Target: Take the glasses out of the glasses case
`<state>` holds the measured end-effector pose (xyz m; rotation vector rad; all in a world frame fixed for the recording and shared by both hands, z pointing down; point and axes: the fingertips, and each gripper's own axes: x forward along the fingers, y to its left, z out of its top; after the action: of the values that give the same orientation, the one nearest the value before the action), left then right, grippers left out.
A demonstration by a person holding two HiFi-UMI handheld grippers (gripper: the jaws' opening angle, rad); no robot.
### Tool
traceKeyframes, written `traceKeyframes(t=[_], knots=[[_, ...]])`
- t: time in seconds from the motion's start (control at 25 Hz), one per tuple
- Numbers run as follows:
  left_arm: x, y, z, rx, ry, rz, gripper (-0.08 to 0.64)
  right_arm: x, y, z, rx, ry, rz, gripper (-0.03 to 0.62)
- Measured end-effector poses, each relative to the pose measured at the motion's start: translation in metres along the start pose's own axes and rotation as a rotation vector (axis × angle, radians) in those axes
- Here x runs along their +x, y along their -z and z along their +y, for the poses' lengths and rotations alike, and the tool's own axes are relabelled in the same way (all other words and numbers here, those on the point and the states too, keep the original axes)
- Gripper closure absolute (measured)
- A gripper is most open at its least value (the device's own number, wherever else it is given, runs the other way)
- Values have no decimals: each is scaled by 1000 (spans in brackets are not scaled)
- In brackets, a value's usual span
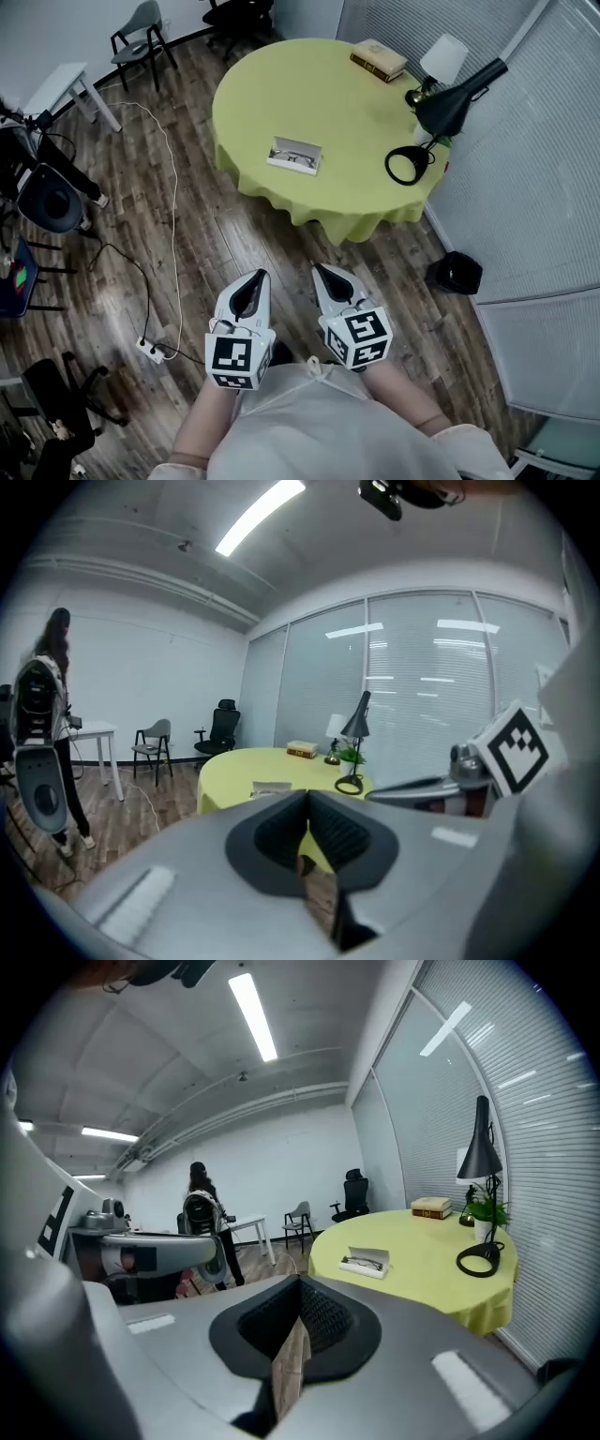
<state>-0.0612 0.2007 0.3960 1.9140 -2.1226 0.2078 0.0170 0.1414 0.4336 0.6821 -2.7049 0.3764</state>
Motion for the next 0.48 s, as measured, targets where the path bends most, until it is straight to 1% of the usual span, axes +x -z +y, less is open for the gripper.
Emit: traceKeyframes(t=[0.08, 0.16, 0.28, 0.36, 0.48], knots=[[10, -17, 37, 34, 10, -18, 554, 29, -17, 11, 9, 23, -16, 592], [24, -26, 66, 49, 20, -24, 554, 51, -28, 12, 14, 56, -17, 592], [47, -32, 99, 29, 32, -10, 554, 76, -37, 2, 29, 100, -1, 594], [64, -34, 114, 12, 44, 2, 554, 91, -42, -7, 35, 122, 10, 594], [100, -37, 130, 12, 57, 11, 554, 119, -51, -31, 48, 149, 11, 593]])
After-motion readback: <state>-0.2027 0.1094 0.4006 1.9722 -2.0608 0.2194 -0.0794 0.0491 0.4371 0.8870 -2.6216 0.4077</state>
